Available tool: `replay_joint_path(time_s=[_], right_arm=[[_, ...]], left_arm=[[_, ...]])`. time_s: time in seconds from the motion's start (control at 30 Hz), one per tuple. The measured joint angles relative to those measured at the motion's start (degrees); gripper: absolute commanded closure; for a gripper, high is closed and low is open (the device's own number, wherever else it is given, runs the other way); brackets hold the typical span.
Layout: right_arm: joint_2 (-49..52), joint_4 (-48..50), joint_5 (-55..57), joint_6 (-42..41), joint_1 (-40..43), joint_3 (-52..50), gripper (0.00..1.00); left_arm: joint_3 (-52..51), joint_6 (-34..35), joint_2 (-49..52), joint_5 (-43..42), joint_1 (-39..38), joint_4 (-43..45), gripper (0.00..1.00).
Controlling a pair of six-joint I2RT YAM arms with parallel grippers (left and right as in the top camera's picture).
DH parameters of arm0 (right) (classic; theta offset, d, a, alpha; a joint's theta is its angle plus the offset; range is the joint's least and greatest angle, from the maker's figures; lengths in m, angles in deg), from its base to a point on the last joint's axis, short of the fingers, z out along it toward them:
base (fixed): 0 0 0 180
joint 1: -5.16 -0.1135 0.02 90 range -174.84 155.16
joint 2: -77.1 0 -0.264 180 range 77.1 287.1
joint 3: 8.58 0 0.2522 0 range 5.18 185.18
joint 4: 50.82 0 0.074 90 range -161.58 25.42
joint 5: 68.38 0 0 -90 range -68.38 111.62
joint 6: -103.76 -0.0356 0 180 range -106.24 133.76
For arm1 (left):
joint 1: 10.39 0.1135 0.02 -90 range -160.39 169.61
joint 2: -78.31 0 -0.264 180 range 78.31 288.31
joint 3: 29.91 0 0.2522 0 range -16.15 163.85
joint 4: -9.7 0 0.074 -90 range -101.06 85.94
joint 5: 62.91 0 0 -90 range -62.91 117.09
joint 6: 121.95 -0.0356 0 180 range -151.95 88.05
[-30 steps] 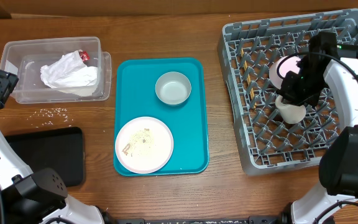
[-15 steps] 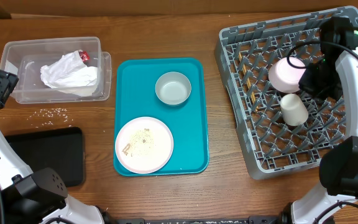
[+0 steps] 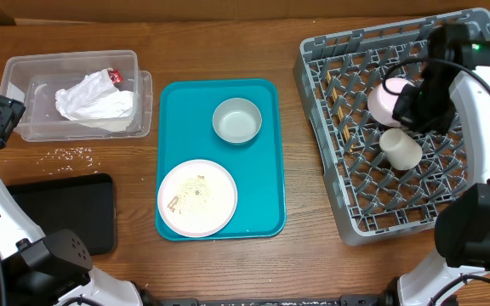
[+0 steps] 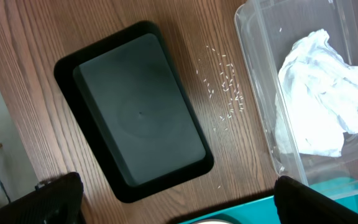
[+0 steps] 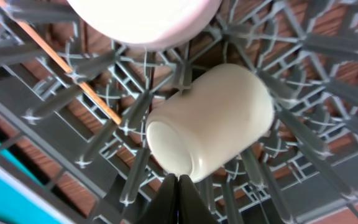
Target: Sort waste into correct bins and load items into the dishwasher
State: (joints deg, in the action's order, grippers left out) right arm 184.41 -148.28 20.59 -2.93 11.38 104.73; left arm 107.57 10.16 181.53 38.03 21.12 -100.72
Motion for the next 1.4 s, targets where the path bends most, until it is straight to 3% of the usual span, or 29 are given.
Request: replay_joint_path(time_s=[0.2, 0.5, 0.83, 1.1, 1.4], right_arm=[[0.0, 2.9, 0.5, -0.6, 0.0, -6.6, 0.96], [-0.5, -1.4, 13.6, -10.4, -1.0, -6.7, 0.96], [-0.5, -0.3, 19.4, -12.7, -0.9, -5.7, 0.96], [-0.5, 1.0, 19.3, -12.9, -0.2, -5.7, 0.96], [-0.5, -7.4, 13.7, -11.0, -0.2, -5.7, 0.96]], left_arm=[[0.0, 0.0, 0.0, 0.0, 0.0, 0.0, 0.0], [0.0, 0.0, 0.0, 0.0, 0.0, 0.0, 0.0], [0.0, 0.0, 0.0, 0.0, 0.0, 0.0, 0.0], [0.0, 0.0, 0.0, 0.0, 0.0, 0.0, 0.0], [0.0, 0.0, 0.0, 0.0, 0.0, 0.0, 0.0]])
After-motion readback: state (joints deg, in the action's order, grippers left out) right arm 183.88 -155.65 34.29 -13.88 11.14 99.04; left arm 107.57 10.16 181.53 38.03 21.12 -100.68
